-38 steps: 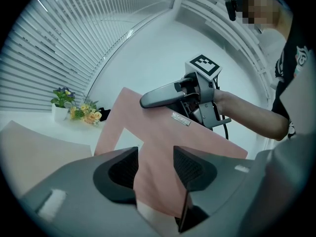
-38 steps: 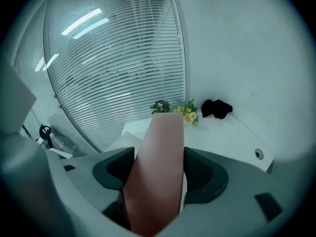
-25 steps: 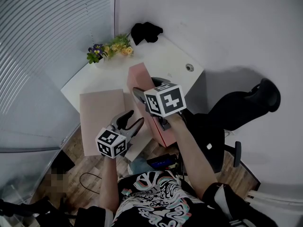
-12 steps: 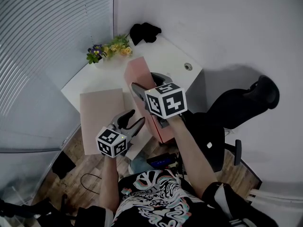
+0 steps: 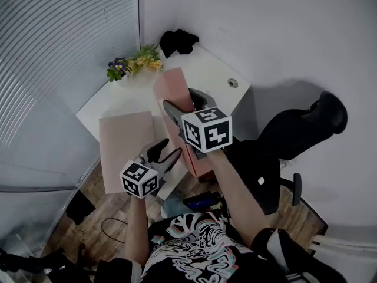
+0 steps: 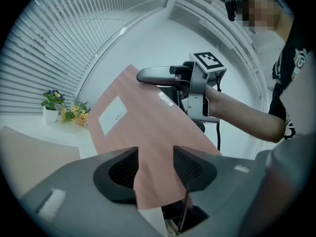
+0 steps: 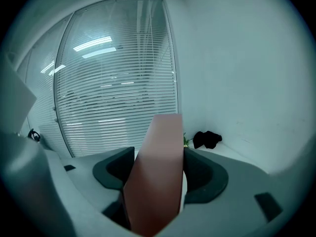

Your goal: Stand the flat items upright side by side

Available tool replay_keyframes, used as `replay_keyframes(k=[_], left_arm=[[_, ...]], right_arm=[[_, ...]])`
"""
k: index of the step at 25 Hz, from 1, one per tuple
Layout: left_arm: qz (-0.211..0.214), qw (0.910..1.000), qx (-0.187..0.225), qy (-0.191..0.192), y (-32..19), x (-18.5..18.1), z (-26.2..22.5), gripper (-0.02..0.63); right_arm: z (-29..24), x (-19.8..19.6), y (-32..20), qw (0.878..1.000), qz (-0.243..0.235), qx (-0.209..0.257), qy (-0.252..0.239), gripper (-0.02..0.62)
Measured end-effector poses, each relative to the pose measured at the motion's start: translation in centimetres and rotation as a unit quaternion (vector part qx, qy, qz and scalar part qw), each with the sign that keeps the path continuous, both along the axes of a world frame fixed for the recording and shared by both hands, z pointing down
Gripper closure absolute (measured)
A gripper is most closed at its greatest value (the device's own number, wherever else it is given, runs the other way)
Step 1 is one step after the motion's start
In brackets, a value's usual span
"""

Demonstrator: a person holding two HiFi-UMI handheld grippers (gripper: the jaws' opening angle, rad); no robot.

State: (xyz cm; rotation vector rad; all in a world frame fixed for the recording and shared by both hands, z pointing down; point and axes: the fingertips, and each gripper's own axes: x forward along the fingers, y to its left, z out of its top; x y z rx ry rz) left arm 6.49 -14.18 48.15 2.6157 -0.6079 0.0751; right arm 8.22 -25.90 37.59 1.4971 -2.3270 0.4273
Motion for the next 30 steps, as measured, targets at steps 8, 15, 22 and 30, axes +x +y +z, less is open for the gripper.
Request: replay_keyframes(k=[8, 15, 22, 30], left_arm=[[0.001, 0.9995, -0.014, 0.03, 0.6, 0.2, -0.2, 0.402], [0.009, 0.9996, -0.015, 0.023, 1.5, 0.6, -0.3, 0.403], [0.012, 0.9996, -0.017, 0.019, 2.1, 0.7, -0.2, 0.402], [0.017, 0.9998, -0.013, 0.003, 2.5, 1.4, 0.1, 0.403]], right_arm=[[-1.1, 1.0, 0.6, 0.999, 0.012, 0.044, -0.023, 0.285], [-2.1, 1.3, 1.3, 0.995, 0.008, 0.094, -0.036, 0.285], [-3.0, 1.6, 2.2, 0.985, 0.016, 0.168, -0.041, 0.285], [-3.1, 1.7, 3.4, 0.98, 0.009, 0.195, -0.047, 0.284]])
